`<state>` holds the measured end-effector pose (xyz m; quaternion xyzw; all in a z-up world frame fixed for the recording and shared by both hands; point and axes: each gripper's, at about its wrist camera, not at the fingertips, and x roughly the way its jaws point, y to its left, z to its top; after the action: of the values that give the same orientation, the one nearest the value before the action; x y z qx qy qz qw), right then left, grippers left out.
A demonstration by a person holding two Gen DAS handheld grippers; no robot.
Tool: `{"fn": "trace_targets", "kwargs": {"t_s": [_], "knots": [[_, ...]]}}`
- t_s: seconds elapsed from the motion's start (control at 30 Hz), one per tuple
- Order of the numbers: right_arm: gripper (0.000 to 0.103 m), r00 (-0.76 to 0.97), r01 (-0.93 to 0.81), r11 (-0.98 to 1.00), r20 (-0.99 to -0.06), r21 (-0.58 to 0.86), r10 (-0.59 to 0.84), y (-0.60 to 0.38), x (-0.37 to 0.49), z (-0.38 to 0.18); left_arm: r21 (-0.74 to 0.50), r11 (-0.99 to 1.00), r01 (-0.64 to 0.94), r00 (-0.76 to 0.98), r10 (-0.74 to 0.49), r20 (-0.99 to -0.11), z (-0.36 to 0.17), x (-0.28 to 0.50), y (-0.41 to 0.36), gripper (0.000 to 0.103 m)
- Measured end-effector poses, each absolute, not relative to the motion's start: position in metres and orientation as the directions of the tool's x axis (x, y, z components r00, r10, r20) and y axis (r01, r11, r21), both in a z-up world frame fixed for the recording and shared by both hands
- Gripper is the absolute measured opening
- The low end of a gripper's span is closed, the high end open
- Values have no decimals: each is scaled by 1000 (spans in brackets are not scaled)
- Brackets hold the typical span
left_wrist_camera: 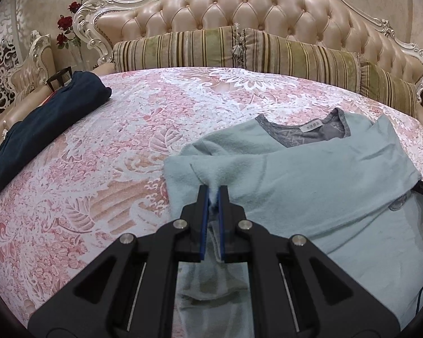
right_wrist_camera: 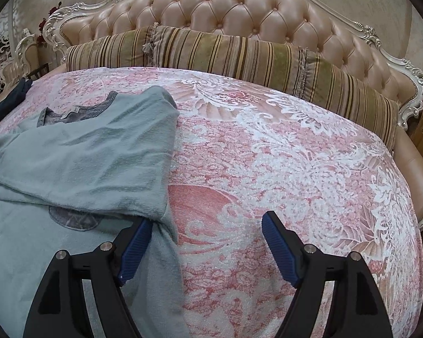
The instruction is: Fold clothes
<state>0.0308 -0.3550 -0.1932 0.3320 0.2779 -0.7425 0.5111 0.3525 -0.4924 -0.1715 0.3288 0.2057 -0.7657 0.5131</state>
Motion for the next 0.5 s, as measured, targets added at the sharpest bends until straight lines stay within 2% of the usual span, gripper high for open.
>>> {"fn": "trace_targets", "kwargs": {"t_s": [0.5], "knots": [[79, -246, 943, -328, -780, -56, -576, -355, 28, -194, 18, -379, 925, -245, -633, -734, -180, 355, -497, 8]]}}
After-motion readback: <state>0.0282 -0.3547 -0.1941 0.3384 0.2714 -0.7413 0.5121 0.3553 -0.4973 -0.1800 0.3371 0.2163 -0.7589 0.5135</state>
